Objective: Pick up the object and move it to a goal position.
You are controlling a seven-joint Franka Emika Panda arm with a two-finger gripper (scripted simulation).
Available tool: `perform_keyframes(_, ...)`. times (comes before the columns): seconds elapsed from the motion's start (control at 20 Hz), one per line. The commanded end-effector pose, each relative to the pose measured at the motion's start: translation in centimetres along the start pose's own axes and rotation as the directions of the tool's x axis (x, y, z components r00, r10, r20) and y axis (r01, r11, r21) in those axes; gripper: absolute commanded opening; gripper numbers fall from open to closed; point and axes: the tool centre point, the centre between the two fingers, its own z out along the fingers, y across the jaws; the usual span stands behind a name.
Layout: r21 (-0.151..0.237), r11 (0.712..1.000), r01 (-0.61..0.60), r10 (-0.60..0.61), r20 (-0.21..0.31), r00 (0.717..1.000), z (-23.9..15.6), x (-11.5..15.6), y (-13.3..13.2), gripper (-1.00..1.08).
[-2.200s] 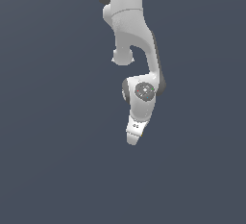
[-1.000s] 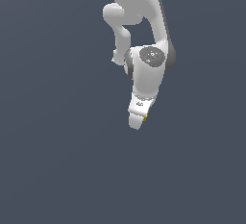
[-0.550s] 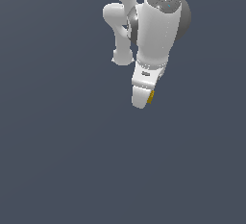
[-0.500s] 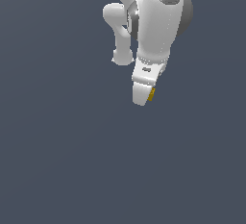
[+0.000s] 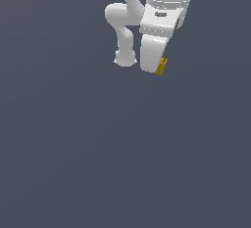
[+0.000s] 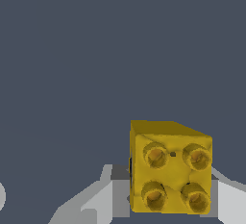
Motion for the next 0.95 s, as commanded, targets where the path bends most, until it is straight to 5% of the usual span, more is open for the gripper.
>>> perform_keyframes(0.0,0.001,1.000,-0.001,0.001,0.000,1.000,-2.5,-0.1,-0.3,-1.00)
perform_keyframes(0.45,0.001,1.000,-0.002,0.002,0.000,1.000,-8.3,-0.1,-0.8,-1.00)
perform_keyframes(0.9,0.000,1.000,-0.003,0.003,0.001,1.000,-9.8,0.0,-0.8,-1.00)
